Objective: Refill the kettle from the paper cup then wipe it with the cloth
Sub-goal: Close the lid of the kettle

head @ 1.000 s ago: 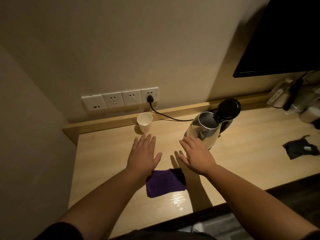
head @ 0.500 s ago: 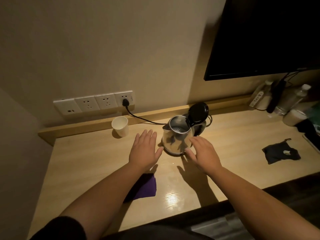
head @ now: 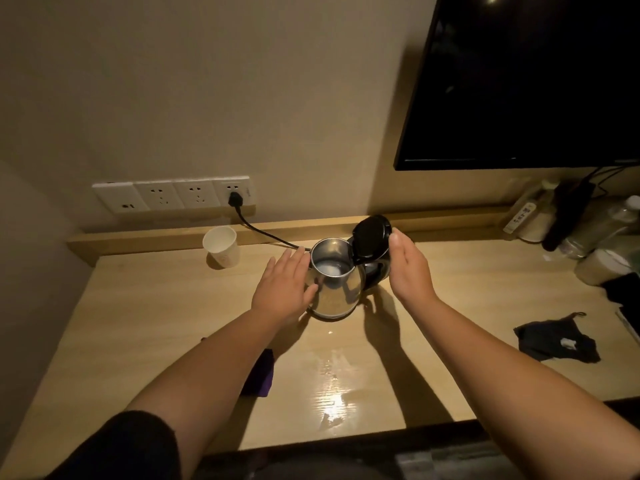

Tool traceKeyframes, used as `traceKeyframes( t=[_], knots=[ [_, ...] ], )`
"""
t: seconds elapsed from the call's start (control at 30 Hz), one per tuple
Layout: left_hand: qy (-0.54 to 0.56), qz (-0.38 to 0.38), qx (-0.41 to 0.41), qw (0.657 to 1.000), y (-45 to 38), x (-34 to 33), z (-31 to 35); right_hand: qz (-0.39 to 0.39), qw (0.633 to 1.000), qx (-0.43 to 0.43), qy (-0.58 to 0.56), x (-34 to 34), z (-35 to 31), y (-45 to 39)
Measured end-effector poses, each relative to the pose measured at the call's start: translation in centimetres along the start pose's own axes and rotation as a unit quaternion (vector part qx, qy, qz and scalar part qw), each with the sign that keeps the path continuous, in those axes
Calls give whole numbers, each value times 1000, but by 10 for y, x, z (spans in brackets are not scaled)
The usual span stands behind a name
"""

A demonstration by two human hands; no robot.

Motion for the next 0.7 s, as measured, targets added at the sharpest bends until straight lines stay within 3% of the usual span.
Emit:
traceKeyframes(
  t=[0.17, 0.3, 0.47, 0.7],
  knots=[
    [-9, -9, 6, 1000, 2, -3, -1, -11, 999, 18, -26, -15, -22, -8],
    [-8, -15, 13, 1000, 2, -4, 1, -24, 986, 132, 97, -29, -39, -6],
    [-16, -25, 13, 999, 3, -3, 0, -36, 921, 203, 330, -55, -50, -4],
    [-9, -42, 6, 999, 3, 0, -1, -17, 860, 274, 431, -76, -42, 0]
  ],
)
Point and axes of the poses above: each hand's wrist, its own y-axis away from the middle knuckle, its own x-axis out of the back of the hand, z = x × y, the point moved 2 cm from there along -y, towards the middle knuckle, and after that the axes turned 14 degrees about y, right-handed, at the moved point
